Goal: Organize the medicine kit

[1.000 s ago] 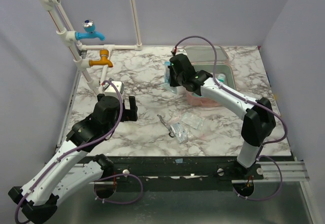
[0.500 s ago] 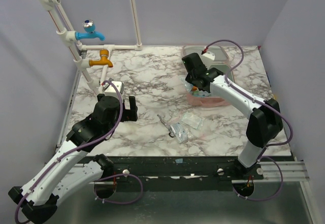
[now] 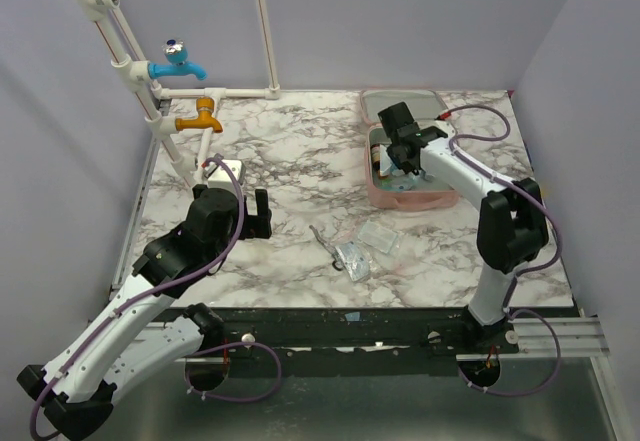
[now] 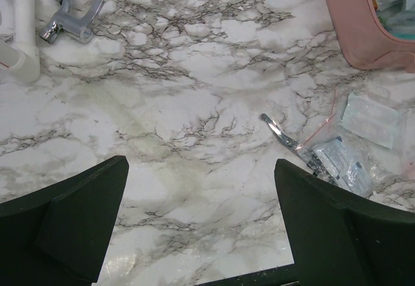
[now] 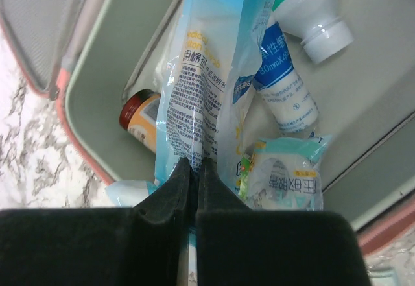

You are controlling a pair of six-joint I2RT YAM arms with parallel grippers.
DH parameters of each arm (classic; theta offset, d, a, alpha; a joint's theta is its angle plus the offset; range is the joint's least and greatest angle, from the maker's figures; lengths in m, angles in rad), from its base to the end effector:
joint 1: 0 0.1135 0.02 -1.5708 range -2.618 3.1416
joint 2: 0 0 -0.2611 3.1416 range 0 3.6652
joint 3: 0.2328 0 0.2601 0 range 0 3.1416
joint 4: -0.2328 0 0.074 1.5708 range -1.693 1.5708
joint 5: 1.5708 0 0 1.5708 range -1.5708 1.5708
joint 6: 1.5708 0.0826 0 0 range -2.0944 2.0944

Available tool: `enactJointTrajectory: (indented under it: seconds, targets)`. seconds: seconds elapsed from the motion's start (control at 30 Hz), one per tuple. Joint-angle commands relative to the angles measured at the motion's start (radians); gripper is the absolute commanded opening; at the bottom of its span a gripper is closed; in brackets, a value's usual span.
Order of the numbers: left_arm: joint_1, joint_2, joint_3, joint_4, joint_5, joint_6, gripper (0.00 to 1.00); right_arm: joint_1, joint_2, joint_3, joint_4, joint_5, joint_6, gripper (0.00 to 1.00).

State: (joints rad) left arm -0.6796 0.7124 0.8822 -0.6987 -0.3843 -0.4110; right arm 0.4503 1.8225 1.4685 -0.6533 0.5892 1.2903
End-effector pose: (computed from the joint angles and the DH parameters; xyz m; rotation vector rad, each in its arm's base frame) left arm 0.1686 -0.0964 0.3101 0.0478 2.0680 -0.2699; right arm 0.3976 0.1412 0.2143 1.1428 2.0545 0.0602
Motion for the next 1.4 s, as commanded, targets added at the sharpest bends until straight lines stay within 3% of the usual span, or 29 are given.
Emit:
enactJointTrajectory:
  seconds: [0.0,0.57,0.9,1.23,1.37]
  targets:
    - [0.008,-0.001,-0.008,-0.013,0.012,0.008,0.98,-0.028,0.069,0.047,-0.026,-0.010,0.123,0.01]
    - [0.010,0.001,-0.008,-0.011,0.018,0.008,0.99,-0.092,0.193,0.162,-0.023,0.089,0.114,0.01]
    - [0.013,0.005,-0.008,-0.012,0.024,0.009,0.99,-0.105,0.281,0.207,-0.001,0.060,0.073,0.01]
    - [0.014,0.001,-0.008,-0.012,0.022,0.009,0.99,-0.105,0.282,0.196,0.023,0.063,0.002,0.35]
    - [0.015,0.001,-0.008,-0.012,0.025,0.011,0.99,-0.105,0.233,0.183,0.029,0.063,-0.024,0.41]
